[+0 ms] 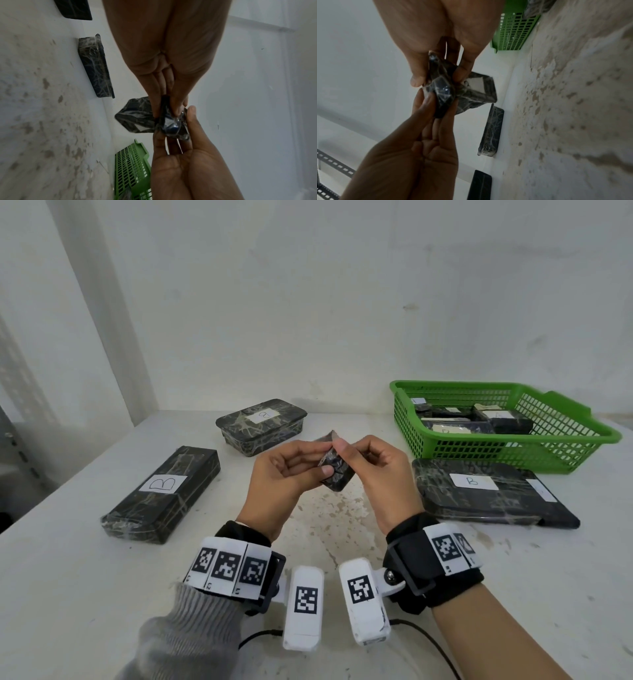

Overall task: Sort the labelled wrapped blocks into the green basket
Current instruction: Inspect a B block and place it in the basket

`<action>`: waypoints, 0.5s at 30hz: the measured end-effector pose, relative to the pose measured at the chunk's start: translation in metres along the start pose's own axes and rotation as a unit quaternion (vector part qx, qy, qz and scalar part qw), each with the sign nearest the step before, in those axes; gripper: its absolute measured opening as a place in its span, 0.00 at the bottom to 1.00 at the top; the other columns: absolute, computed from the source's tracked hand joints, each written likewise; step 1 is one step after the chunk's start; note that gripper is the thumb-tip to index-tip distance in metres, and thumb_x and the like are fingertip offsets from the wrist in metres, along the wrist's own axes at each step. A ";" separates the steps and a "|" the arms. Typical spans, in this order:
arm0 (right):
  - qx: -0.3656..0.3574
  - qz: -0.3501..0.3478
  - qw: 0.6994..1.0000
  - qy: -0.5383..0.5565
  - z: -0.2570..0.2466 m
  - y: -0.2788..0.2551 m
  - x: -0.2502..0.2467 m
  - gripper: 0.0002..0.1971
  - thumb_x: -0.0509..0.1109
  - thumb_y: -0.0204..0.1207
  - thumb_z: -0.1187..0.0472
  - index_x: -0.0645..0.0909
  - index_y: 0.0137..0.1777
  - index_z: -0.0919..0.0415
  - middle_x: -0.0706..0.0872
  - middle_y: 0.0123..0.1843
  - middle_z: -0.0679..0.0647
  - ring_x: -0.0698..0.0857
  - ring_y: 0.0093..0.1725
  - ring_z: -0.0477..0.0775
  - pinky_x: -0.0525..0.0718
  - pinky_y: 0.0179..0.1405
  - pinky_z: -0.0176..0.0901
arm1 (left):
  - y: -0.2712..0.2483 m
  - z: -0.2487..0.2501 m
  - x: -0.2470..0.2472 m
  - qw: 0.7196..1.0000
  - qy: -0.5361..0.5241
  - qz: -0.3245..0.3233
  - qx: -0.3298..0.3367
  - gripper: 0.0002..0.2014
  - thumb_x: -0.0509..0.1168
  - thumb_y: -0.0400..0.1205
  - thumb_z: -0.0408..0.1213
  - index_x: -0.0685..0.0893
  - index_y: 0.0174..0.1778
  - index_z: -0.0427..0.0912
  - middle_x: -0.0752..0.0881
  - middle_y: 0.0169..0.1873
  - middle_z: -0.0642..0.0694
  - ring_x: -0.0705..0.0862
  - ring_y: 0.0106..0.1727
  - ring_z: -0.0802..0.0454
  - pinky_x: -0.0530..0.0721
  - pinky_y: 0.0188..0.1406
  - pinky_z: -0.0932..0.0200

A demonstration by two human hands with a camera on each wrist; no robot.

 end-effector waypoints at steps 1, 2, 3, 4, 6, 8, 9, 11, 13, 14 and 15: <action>0.010 -0.014 1.000 0.005 0.000 0.000 0.000 0.14 0.78 0.73 0.59 0.82 0.39 0.72 0.84 0.36 0.62 0.81 0.39 0.53 0.81 0.46 0.43 | 0.001 0.001 -0.001 1.000 -0.011 0.004 -0.003 0.15 0.71 0.74 0.17 0.88 0.54 0.36 0.93 0.45 0.43 0.91 0.48 0.51 0.90 0.45 0.58; 0.014 -0.023 1.000 0.004 -0.001 0.000 0.001 0.12 0.78 0.72 0.59 0.83 0.40 0.69 0.85 0.37 0.60 0.83 0.40 0.53 0.82 0.47 0.44 | 0.001 0.002 -0.002 1.000 -0.023 0.003 -0.008 0.15 0.72 0.74 0.19 0.88 0.55 0.37 0.93 0.46 0.42 0.91 0.48 0.50 0.90 0.47 0.57; 0.009 -0.024 1.000 -0.002 -0.001 0.000 0.000 0.10 0.78 0.72 0.60 0.83 0.40 0.68 0.85 0.36 0.60 0.83 0.39 0.53 0.82 0.46 0.44 | 0.001 0.003 -0.003 0.999 -0.034 -0.003 -0.015 0.16 0.73 0.73 0.23 0.88 0.56 0.38 0.93 0.47 0.42 0.91 0.49 0.49 0.90 0.49 0.55; -0.001 -0.018 1.000 -0.007 0.000 0.000 0.000 0.10 0.78 0.73 0.62 0.83 0.39 0.69 0.84 0.35 0.61 0.82 0.38 0.53 0.82 0.44 0.44 | 0.001 0.004 -0.003 0.999 -0.039 -0.012 -0.021 0.16 0.72 0.73 0.26 0.88 0.56 0.39 0.93 0.49 0.42 0.91 0.50 0.48 0.90 0.50 0.55; -0.012 -0.007 1.000 0.003 0.002 0.000 -0.002 0.11 0.77 0.74 0.65 0.81 0.38 0.73 0.82 0.34 0.62 0.80 0.38 0.55 0.80 0.44 0.45 | 0.001 0.005 -0.002 0.999 -0.033 -0.023 -0.024 0.15 0.72 0.75 0.24 0.88 0.56 0.40 0.93 0.49 0.43 0.91 0.50 0.49 0.90 0.48 0.57; -0.004 -0.012 1.000 0.007 0.003 0.001 -0.002 0.09 0.77 0.74 0.66 0.82 0.38 0.71 0.82 0.34 0.59 0.80 0.38 0.55 0.80 0.45 0.46 | 0.001 0.004 -0.002 0.999 -0.023 -0.013 -0.019 0.15 0.69 0.77 0.19 0.88 0.55 0.39 0.93 0.46 0.44 0.92 0.48 0.50 0.89 0.45 0.59; 0.005 -0.022 1.000 0.003 0.002 0.001 -0.002 0.08 0.77 0.75 0.65 0.82 0.38 0.68 0.83 0.34 0.59 0.81 0.39 0.54 0.81 0.47 0.46 | 0.000 0.003 -0.002 1.000 -0.018 -0.006 -0.017 0.15 0.68 0.77 0.18 0.88 0.55 0.39 0.93 0.45 0.44 0.92 0.47 0.50 0.89 0.44 0.59; 0.027 -0.048 0.998 0.010 0.001 0.001 -0.002 0.05 0.76 0.75 0.64 0.84 0.41 0.66 0.86 0.37 0.57 0.83 0.41 0.52 0.82 0.50 0.44 | 0.001 0.004 -0.002 1.000 -0.012 0.003 -0.014 0.15 0.67 0.77 0.17 0.88 0.54 0.38 0.93 0.45 0.45 0.92 0.47 0.51 0.90 0.45 0.59; 0.042 -0.065 0.997 0.029 0.000 0.001 -0.002 0.06 0.76 0.74 0.65 0.85 0.47 0.66 0.89 0.42 0.55 0.86 0.44 0.49 0.84 0.51 0.39 | 0.001 0.005 -0.003 1.000 -0.022 0.008 -0.016 0.15 0.66 0.78 0.19 0.88 0.56 0.38 0.93 0.46 0.44 0.92 0.48 0.51 0.89 0.45 0.59; 0.040 -0.066 0.997 0.032 0.000 0.001 -0.003 0.07 0.76 0.73 0.66 0.85 0.49 0.66 0.89 0.43 0.56 0.87 0.45 0.49 0.85 0.50 0.38 | 0.001 0.006 -0.003 0.999 -0.030 0.007 -0.023 0.13 0.66 0.79 0.21 0.88 0.56 0.38 0.93 0.47 0.44 0.91 0.49 0.51 0.89 0.45 0.58; 0.032 -0.062 0.997 0.030 0.000 0.001 -0.003 0.07 0.76 0.73 0.67 0.85 0.49 0.67 0.89 0.43 0.57 0.87 0.44 0.50 0.85 0.48 0.37 | 0.001 0.008 -0.004 0.999 -0.037 0.003 -0.031 0.11 0.66 0.81 0.24 0.88 0.56 0.39 0.93 0.48 0.44 0.91 0.49 0.51 0.89 0.46 0.57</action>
Point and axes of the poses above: each hand's wrist, its own y-axis towards the middle knuckle, its own x-axis out of the palm, z = x × y, the point moved 1 cm from there along y, towards the middle knuckle
